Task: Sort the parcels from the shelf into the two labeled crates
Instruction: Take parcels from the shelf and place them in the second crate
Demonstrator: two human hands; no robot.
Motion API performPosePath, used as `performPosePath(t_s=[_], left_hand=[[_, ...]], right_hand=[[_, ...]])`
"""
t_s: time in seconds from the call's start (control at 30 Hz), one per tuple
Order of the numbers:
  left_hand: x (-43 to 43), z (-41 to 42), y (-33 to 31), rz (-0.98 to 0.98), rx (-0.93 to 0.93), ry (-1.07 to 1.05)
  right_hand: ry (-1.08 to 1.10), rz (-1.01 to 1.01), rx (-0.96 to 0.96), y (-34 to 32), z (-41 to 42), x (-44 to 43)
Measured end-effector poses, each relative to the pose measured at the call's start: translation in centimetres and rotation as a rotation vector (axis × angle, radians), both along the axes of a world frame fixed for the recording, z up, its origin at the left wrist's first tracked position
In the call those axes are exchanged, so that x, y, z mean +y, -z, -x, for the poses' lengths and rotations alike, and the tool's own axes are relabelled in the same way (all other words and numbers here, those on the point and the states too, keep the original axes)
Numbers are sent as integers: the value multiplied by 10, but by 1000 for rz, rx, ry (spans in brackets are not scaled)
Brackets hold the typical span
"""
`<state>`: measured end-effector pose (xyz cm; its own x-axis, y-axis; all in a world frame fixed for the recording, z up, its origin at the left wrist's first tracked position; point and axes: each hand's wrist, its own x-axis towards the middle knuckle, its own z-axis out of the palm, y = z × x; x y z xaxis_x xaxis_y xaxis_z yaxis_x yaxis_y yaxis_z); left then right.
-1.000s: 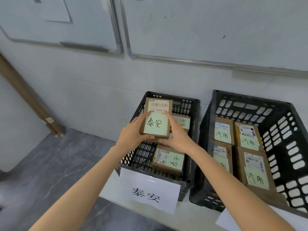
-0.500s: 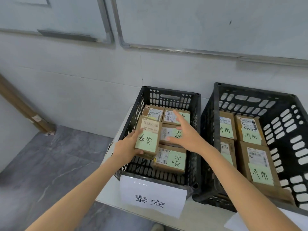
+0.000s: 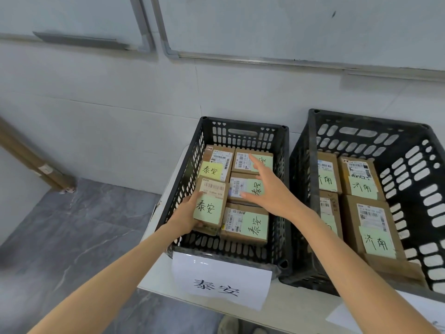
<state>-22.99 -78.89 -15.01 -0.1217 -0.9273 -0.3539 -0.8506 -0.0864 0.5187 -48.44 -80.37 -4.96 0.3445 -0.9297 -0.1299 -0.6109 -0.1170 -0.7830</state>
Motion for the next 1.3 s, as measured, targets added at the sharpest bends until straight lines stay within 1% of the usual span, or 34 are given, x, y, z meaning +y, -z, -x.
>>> performPosePath(t_s=[0.13,0.27,0.33,0.4,0.6,0.8,0.97,1.23,1.3], left_hand=[[-1,-4,10,-32,36,-37],[-5,0,15,-69,61,-43],[-6,2,16,-91,63,-43],[-6,3,18,-108,63,-33],[-10,6,24,-188,12,9],[-13,7,28,-170,-93,35],[-15,6,30,-179,-114,53],[-13,10,22,-121,-131,102],[-14,13,12,-60,-110,102]], right_hand=[[-32,55,97,0,1,3],[-75,163,305,-1,1,9],[-93,184,409,0,0,10],[-103,187,468,1,-1,11],[-110,193,452,3,-3,13],[-104,182,436,2,0,14],[-99,187,436,3,-1,15],[-90,196,456,4,-4,17],[-86,197,479,3,-5,17]])
